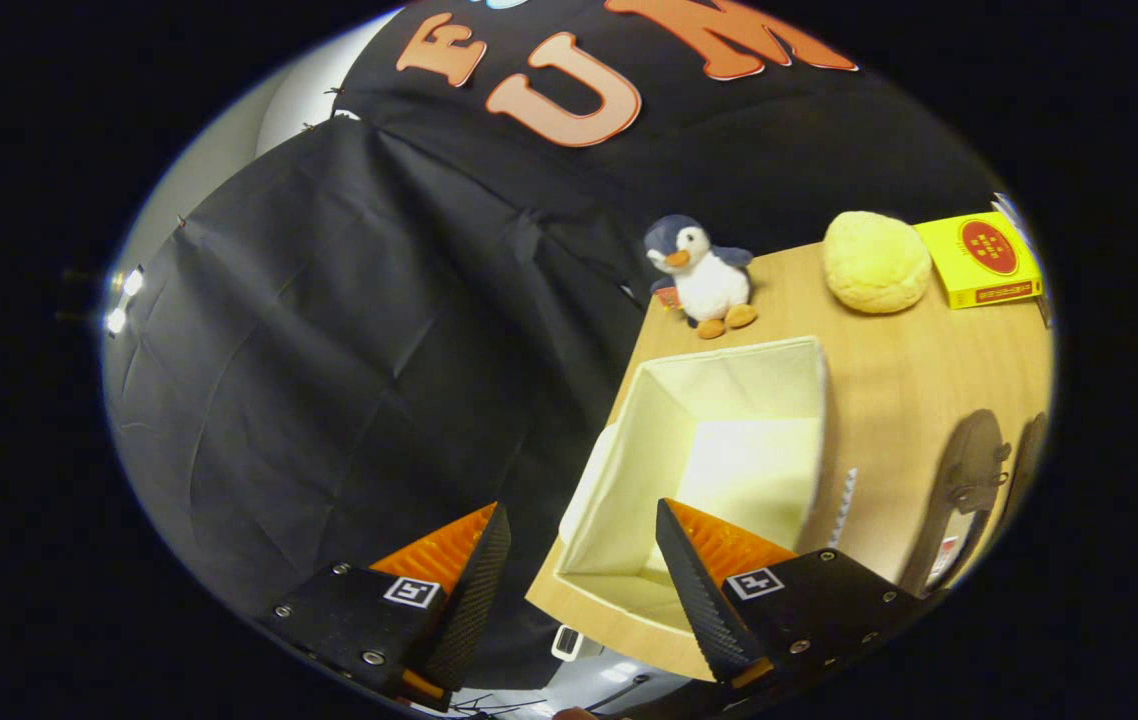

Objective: Open the storage box then place both shoes into the box .Put the left shoe in first, then the right shoe, with the right side of both shoes facing outward in a uniform manner.

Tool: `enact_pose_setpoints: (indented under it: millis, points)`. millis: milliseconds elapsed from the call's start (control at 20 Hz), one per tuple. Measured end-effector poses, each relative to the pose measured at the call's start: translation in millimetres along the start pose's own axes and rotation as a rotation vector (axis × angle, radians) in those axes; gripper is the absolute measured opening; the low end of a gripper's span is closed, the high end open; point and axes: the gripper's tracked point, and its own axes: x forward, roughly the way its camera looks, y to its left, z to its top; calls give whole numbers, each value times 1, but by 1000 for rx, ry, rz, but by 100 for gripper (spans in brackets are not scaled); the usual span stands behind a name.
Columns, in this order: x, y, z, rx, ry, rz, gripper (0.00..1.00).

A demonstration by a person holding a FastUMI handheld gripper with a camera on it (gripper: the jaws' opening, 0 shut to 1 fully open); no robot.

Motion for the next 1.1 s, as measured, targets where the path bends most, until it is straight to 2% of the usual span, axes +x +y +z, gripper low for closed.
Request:
enact_pose_setpoints:
  millis: [300, 600, 900, 1100]
  points:
    - [-47, -106, 9, -18, -84, -206, 96]
    - [-79, -200, -25, -83, -30, -442, 96]
    - [-90, -253, -47, -62, 19, -545, 96]
    - [-85, -285, -61, -58, 66, -590, 91]
